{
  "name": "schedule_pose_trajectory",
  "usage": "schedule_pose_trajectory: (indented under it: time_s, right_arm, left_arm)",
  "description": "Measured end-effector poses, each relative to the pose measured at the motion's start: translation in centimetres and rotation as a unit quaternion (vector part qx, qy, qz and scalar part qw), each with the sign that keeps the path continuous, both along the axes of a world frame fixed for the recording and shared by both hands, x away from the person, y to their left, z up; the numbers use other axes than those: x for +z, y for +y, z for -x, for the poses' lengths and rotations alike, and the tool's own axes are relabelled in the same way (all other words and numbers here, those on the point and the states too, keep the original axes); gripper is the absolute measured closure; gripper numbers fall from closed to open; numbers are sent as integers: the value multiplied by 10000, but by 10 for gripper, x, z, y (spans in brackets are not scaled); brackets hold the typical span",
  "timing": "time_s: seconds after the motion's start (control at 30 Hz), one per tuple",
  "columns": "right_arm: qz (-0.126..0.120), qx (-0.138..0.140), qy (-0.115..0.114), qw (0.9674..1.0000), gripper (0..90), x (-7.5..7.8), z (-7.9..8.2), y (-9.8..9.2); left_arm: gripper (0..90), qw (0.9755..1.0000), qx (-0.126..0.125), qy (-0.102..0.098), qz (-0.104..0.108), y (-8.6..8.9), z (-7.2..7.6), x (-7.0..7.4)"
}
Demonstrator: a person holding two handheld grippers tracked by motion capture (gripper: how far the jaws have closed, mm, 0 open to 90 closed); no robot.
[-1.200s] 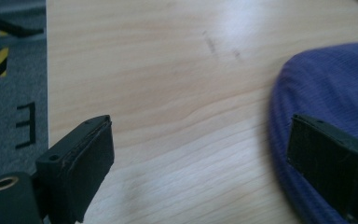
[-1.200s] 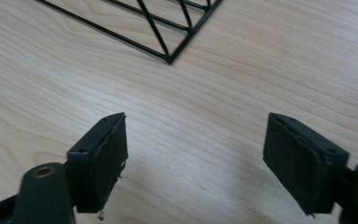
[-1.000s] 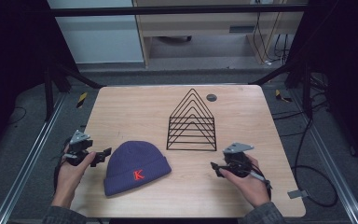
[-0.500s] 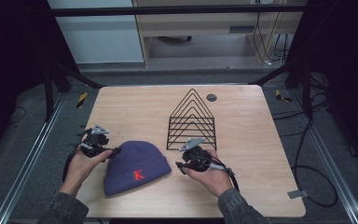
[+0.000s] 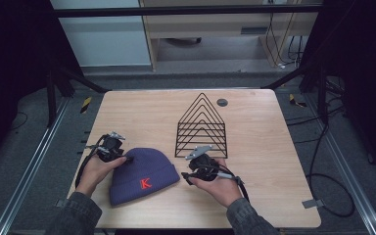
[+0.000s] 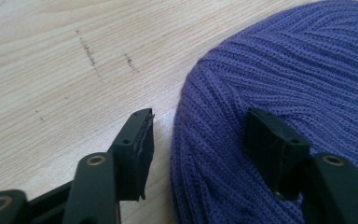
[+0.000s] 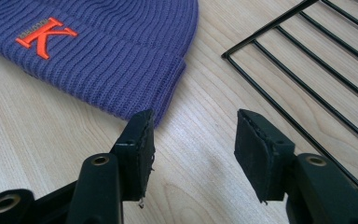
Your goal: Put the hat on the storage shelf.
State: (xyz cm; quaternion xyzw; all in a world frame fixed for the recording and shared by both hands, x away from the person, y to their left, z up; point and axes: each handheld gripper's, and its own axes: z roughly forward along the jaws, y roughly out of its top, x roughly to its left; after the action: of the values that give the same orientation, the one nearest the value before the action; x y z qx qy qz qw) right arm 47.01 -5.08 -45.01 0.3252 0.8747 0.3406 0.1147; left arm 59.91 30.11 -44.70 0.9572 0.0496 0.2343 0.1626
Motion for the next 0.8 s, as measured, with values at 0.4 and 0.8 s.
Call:
schedule_pose_trajectory:
  time_s: [0.4,0.8]
  right_arm:
    - [-28,-49,-34,10000,415,1,1,-2]
    - [-30,-77,-63,9999,386,-1,7,-6]
  left_arm:
    - [669,9994,-265,170,153,-1,-1,-5]
    - [777,9989,220,-52,418,-9,31,12]
